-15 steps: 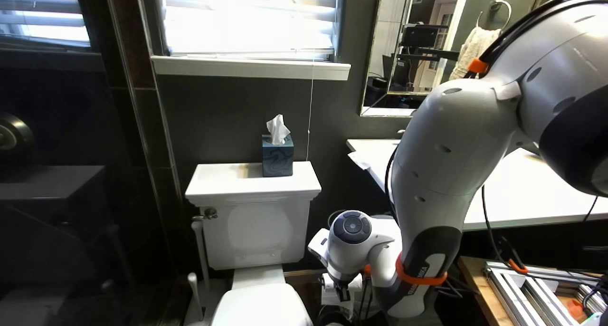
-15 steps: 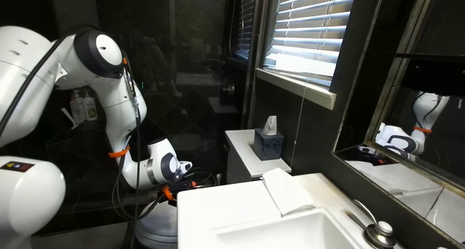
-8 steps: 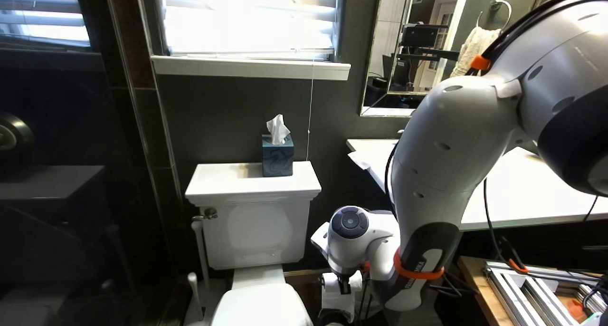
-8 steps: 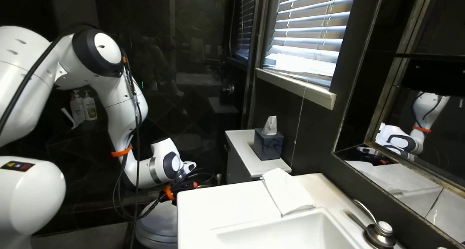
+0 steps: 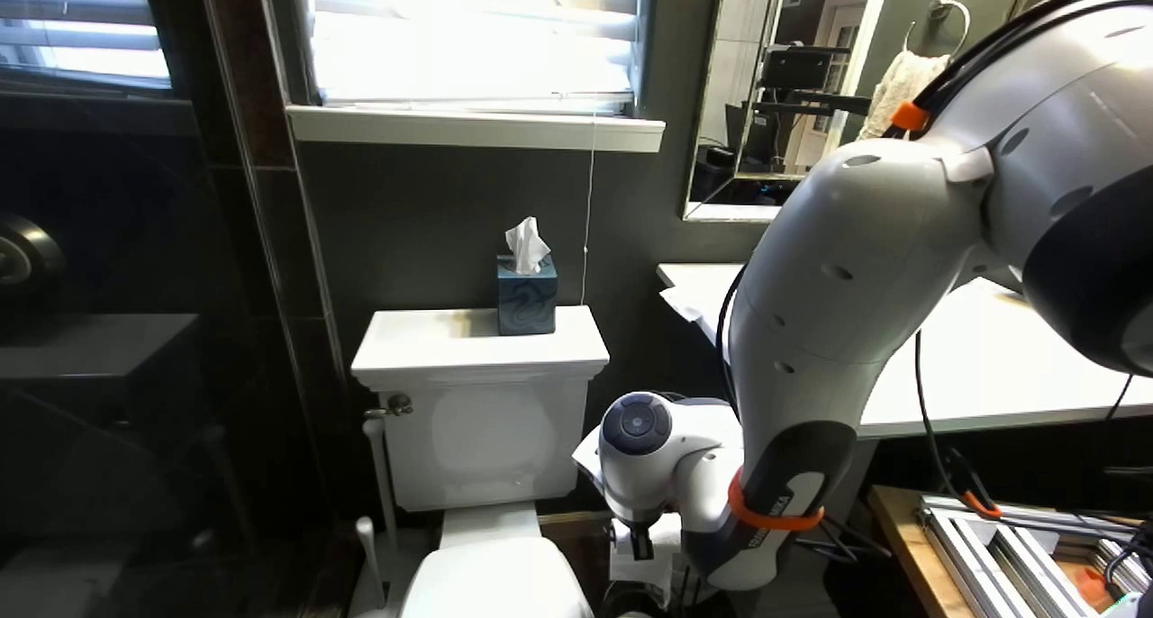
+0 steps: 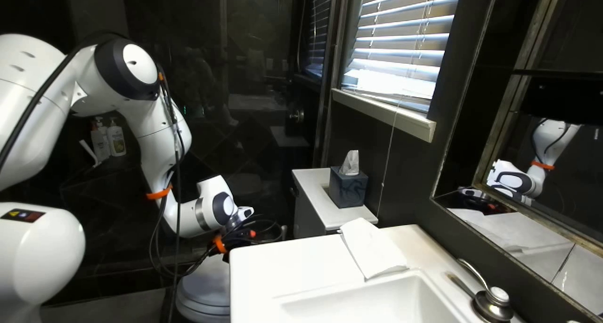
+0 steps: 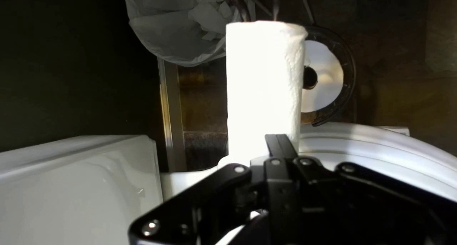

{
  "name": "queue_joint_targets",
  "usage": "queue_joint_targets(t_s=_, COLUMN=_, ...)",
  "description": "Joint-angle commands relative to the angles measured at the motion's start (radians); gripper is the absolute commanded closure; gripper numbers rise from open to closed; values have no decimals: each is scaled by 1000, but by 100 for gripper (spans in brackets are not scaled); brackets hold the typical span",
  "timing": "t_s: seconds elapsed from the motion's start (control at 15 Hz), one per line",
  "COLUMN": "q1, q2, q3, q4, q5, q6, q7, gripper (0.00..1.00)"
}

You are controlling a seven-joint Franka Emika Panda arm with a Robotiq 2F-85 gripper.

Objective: Put the tissue roll on the tissue holder

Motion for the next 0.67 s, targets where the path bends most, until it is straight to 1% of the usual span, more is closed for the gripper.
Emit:
queue_joint_targets(t_s=0.0, q1=-35, q2=9, q3=36, q4=54, q5=-34, q6=-57, q7=-12, gripper=100)
queue_joint_targets(t_s=0.6, q1=-113, q2=39, q3=111, q4=145, q5=-63, q6=-156, q7=-19, gripper=100)
